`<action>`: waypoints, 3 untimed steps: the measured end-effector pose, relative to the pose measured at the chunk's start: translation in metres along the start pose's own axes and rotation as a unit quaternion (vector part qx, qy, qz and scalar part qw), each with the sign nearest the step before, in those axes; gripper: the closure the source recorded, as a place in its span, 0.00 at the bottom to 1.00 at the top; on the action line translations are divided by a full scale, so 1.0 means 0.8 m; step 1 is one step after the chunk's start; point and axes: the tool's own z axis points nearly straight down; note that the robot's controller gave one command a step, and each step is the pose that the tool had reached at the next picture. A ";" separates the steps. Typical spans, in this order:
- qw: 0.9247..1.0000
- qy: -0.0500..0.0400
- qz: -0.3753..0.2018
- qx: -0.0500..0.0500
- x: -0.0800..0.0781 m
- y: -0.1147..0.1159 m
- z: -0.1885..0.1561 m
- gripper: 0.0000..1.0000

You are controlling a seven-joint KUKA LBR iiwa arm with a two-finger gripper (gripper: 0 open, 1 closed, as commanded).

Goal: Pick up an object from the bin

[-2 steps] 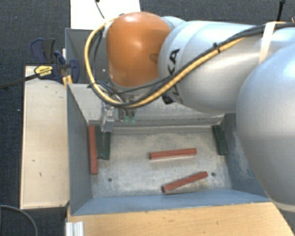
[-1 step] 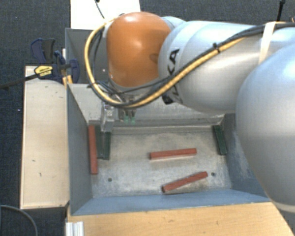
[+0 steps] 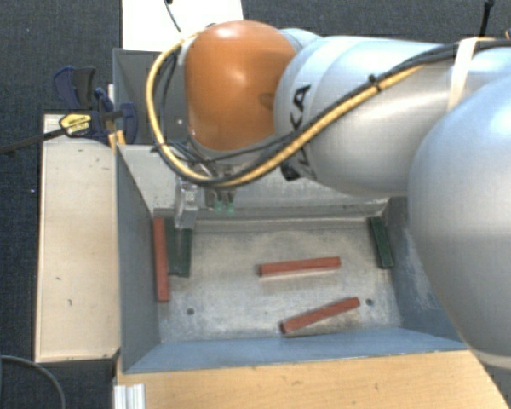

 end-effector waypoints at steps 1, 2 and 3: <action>0.984 0.000 -0.181 0.002 0.000 -0.085 0.004 1.00; 0.966 0.004 -0.260 0.001 0.087 -0.159 0.078 1.00; 0.966 0.001 -0.260 0.000 0.085 -0.156 0.075 0.00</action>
Offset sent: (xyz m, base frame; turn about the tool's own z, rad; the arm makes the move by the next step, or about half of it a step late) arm -0.0028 -0.0657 -0.0042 -0.3676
